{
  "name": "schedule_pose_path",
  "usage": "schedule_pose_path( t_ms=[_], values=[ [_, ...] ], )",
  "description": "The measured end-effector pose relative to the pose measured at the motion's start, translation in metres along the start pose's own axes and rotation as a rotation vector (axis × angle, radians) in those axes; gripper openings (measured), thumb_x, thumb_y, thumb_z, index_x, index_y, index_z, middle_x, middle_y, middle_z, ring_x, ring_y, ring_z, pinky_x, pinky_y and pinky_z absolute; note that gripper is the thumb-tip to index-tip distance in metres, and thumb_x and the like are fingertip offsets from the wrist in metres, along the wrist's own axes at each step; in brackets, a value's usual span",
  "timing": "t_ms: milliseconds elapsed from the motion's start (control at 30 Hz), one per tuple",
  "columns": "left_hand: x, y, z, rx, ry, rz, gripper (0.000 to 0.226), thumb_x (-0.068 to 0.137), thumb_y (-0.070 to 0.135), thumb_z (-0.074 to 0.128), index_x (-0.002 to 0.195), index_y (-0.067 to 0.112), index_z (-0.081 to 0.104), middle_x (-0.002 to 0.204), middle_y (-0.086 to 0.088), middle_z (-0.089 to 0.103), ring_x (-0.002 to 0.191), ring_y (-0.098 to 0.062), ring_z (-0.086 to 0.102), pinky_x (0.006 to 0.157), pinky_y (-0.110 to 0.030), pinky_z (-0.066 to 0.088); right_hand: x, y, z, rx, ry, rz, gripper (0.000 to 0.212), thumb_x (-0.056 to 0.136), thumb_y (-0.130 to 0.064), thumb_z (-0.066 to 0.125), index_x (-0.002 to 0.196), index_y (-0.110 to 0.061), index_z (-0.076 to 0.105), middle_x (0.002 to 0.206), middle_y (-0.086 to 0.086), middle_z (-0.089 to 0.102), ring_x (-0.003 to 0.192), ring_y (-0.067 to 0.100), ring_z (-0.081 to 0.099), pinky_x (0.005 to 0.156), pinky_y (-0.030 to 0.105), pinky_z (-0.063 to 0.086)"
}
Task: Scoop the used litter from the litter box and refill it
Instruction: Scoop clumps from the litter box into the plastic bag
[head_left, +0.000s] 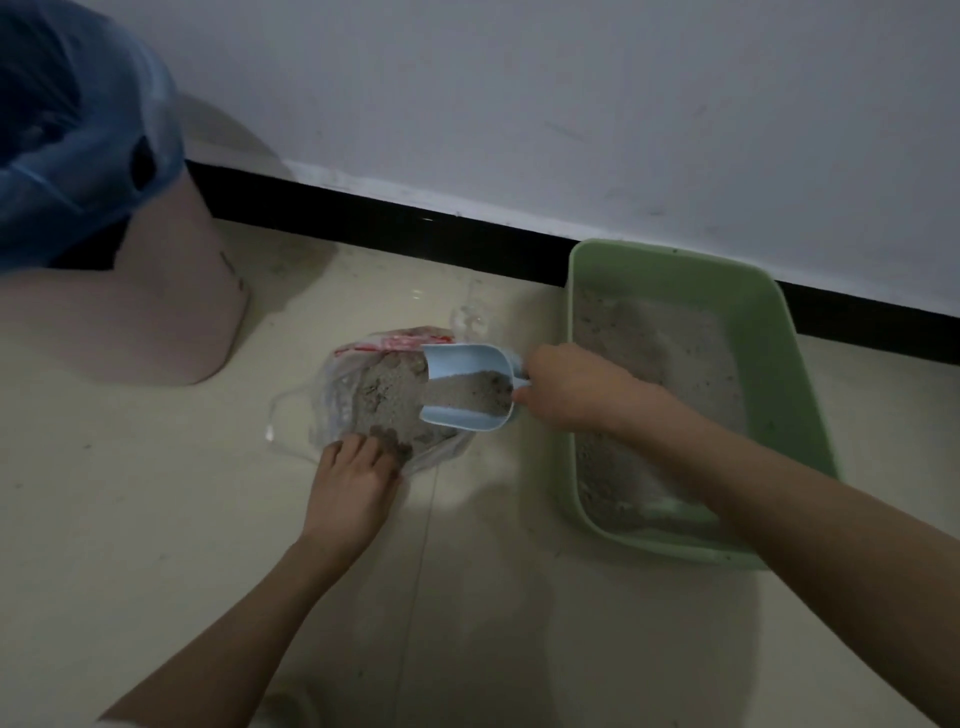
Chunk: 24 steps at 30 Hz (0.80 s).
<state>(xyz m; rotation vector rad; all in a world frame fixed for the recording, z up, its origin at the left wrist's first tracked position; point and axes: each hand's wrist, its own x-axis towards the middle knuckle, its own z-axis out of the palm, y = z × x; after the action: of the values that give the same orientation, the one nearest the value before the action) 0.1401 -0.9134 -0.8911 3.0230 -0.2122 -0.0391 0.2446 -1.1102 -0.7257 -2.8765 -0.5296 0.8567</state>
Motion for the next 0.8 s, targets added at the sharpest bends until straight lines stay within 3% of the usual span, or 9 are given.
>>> schedule_pose_path(
  t_ms=[67, 200, 333, 400, 467, 533, 600, 667, 800],
  values=[
    [0.0, 0.001, 0.0, -0.014, 0.014, -0.019, 0.028, 0.077, 0.029, 0.041, 0.067, 0.013, 0.062, 0.071, -0.006, 0.055, 0.08, -0.025, 0.038, 0.066, -0.035, 0.026, -0.002, -0.014, -0.002, -0.204, 0.081, -0.008, 0.023, 0.094, -0.014, 0.046, 0.114, -0.012, 0.055, 0.101, 0.008, 0.061, 0.092, 0.029, 0.059, 0.073, 0.033, 0.043],
    [-0.004, 0.001, 0.002, -0.045, 0.04, -0.025, 0.028, 0.077, 0.029, 0.041, 0.069, 0.013, 0.062, 0.072, -0.005, 0.055, 0.081, -0.023, 0.039, 0.067, -0.033, 0.026, -0.006, -0.021, -0.003, -0.509, 0.187, -0.1, 0.023, 0.09, -0.005, 0.045, 0.109, -0.012, 0.057, 0.111, 0.006, 0.058, 0.099, 0.025, 0.058, 0.086, 0.033, 0.034],
    [-0.005, 0.002, 0.004, -0.089, 0.059, -0.035, 0.028, 0.08, 0.028, 0.04, 0.071, 0.011, 0.061, 0.078, -0.007, 0.056, 0.084, -0.024, 0.041, 0.069, -0.034, 0.028, -0.016, -0.003, -0.008, -0.372, 0.275, -0.098, 0.017, 0.091, -0.016, 0.046, 0.104, -0.016, 0.057, 0.105, 0.007, 0.06, 0.094, 0.027, 0.058, 0.082, 0.033, 0.034],
    [-0.002, 0.007, 0.002, -0.137, 0.083, -0.03, 0.03, 0.083, 0.028, 0.039, 0.075, 0.011, 0.063, 0.083, -0.007, 0.058, 0.086, -0.025, 0.045, 0.071, -0.034, 0.03, -0.025, 0.018, -0.011, -0.176, 0.345, -0.05, 0.015, 0.092, -0.024, 0.045, 0.092, -0.016, 0.057, 0.09, 0.009, 0.06, 0.08, 0.028, 0.056, 0.068, 0.03, 0.037],
    [0.004, 0.017, -0.002, -0.195, 0.119, 0.012, 0.03, 0.085, 0.027, 0.039, 0.082, 0.01, 0.064, 0.09, -0.008, 0.06, 0.091, -0.026, 0.048, 0.074, -0.036, 0.033, -0.035, 0.046, -0.012, 0.011, 0.4, 0.026, 0.022, 0.093, -0.029, 0.046, 0.086, -0.012, 0.059, 0.074, 0.006, 0.056, 0.062, 0.022, 0.049, 0.052, 0.026, 0.034],
    [0.013, 0.033, -0.01, -0.261, 0.139, 0.079, 0.03, 0.086, 0.024, 0.039, 0.088, 0.008, 0.063, 0.096, -0.008, 0.059, 0.096, -0.027, 0.05, 0.079, -0.038, 0.037, -0.045, 0.079, -0.01, 0.166, 0.461, 0.128, 0.03, 0.094, -0.032, 0.046, 0.081, -0.011, 0.061, 0.065, 0.003, 0.056, 0.054, 0.017, 0.049, 0.051, 0.025, 0.035],
    [0.024, 0.053, -0.019, -0.316, 0.133, 0.144, 0.03, 0.089, 0.023, 0.038, 0.095, 0.007, 0.062, 0.1, -0.009, 0.058, 0.099, -0.028, 0.051, 0.082, -0.039, 0.041, -0.058, 0.114, -0.007, 0.246, 0.517, 0.258, 0.04, 0.093, -0.038, 0.044, 0.077, -0.007, 0.064, 0.067, 0.009, 0.063, 0.06, 0.024, 0.057, 0.056, 0.029, 0.043],
    [0.037, 0.074, -0.024, -0.34, 0.127, 0.203, 0.029, 0.091, 0.022, 0.038, 0.102, 0.007, 0.06, 0.106, -0.01, 0.057, 0.104, -0.026, 0.049, 0.086, -0.039, 0.042, -0.07, 0.151, -0.002, 0.232, 0.499, 0.422, 0.047, 0.093, -0.041, 0.044, 0.077, -0.003, 0.067, 0.073, 0.017, 0.067, 0.067, 0.033, 0.06, 0.061, 0.033, 0.045],
    [0.063, 0.113, -0.028, -0.333, 0.07, 0.264, 0.039, 0.09, 0.024, 0.036, 0.12, 0.004, 0.052, 0.123, -0.015, 0.053, 0.115, -0.027, 0.046, 0.095, -0.037, 0.038, -0.095, 0.215, 0.013, 0.034, 0.282, 0.712, 0.043, 0.091, -0.043, 0.044, 0.086, -0.007, 0.066, 0.079, 0.013, 0.063, 0.073, 0.03, 0.058, 0.065, 0.03, 0.042]
  ],
)
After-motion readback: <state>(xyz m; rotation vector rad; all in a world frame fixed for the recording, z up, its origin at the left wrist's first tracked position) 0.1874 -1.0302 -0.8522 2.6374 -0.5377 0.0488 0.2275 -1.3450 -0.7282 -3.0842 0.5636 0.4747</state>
